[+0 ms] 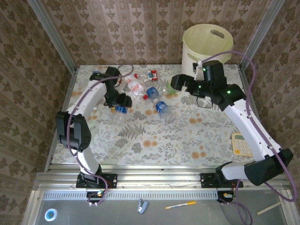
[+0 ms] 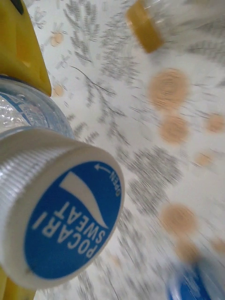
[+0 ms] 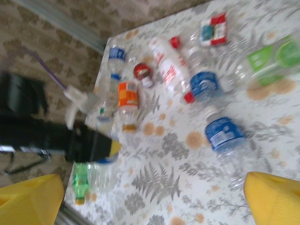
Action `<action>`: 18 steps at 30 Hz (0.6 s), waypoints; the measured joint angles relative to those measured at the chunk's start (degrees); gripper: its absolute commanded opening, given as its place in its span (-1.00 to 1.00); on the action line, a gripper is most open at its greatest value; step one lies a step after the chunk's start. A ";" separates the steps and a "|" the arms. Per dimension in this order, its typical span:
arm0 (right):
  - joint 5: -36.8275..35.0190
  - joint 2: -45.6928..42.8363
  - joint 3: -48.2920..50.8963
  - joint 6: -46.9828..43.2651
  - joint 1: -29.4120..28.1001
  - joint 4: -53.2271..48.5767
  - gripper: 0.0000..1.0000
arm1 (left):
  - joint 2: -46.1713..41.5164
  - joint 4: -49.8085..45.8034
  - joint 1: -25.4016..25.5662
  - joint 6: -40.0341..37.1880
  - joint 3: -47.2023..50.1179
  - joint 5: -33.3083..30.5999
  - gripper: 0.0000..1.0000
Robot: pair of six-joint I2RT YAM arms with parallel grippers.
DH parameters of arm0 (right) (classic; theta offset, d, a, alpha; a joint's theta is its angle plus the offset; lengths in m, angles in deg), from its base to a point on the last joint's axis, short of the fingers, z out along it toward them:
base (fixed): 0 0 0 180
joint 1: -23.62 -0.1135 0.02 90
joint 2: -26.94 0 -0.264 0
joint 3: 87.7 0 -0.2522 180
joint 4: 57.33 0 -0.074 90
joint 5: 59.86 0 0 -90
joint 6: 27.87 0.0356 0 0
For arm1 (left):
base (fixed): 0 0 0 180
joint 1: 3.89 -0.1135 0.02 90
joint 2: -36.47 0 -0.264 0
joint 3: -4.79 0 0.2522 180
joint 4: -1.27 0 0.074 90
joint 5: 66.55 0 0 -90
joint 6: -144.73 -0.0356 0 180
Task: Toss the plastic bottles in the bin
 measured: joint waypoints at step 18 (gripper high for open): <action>8.28 7.08 5.25 -3.91 -11.19 11.91 1.00 | -1.51 16.09 5.05 22.71 -10.95 22.99 -0.05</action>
